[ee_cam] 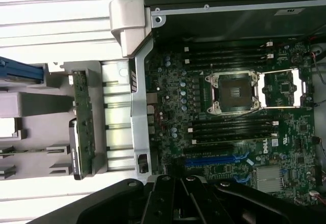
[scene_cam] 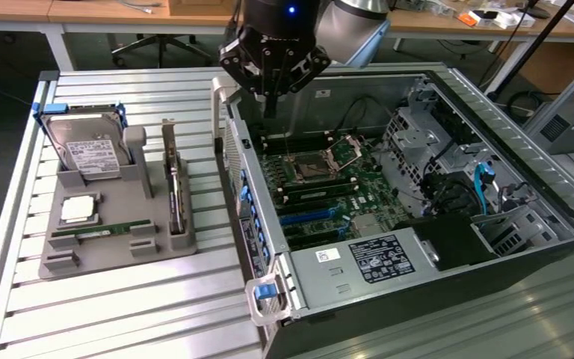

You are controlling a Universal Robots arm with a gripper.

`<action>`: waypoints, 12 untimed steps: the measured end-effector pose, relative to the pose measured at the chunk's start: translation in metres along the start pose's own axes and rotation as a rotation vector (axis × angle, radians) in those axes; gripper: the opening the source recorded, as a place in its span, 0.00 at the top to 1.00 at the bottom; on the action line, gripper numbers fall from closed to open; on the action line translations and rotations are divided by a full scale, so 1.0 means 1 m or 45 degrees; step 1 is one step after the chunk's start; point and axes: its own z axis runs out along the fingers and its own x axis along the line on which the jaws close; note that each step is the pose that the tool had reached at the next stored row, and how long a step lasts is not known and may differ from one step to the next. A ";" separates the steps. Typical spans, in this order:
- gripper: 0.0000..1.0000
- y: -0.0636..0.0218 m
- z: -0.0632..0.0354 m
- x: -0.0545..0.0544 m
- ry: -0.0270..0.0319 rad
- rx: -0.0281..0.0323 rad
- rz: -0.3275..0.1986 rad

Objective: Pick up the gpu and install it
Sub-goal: 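Reach for the gpu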

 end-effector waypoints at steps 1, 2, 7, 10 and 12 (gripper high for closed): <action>0.89 -0.0001 -0.0001 0.001 0.0000 0.0000 0.000; 0.89 -0.0001 -0.0001 0.002 0.0000 0.0000 0.000; 0.89 -0.0003 -0.0002 0.005 0.0001 0.0002 0.000; 0.89 -0.0005 -0.0002 0.006 0.0000 0.0002 0.000; 0.89 -0.0005 -0.0002 0.007 0.0000 0.0003 0.000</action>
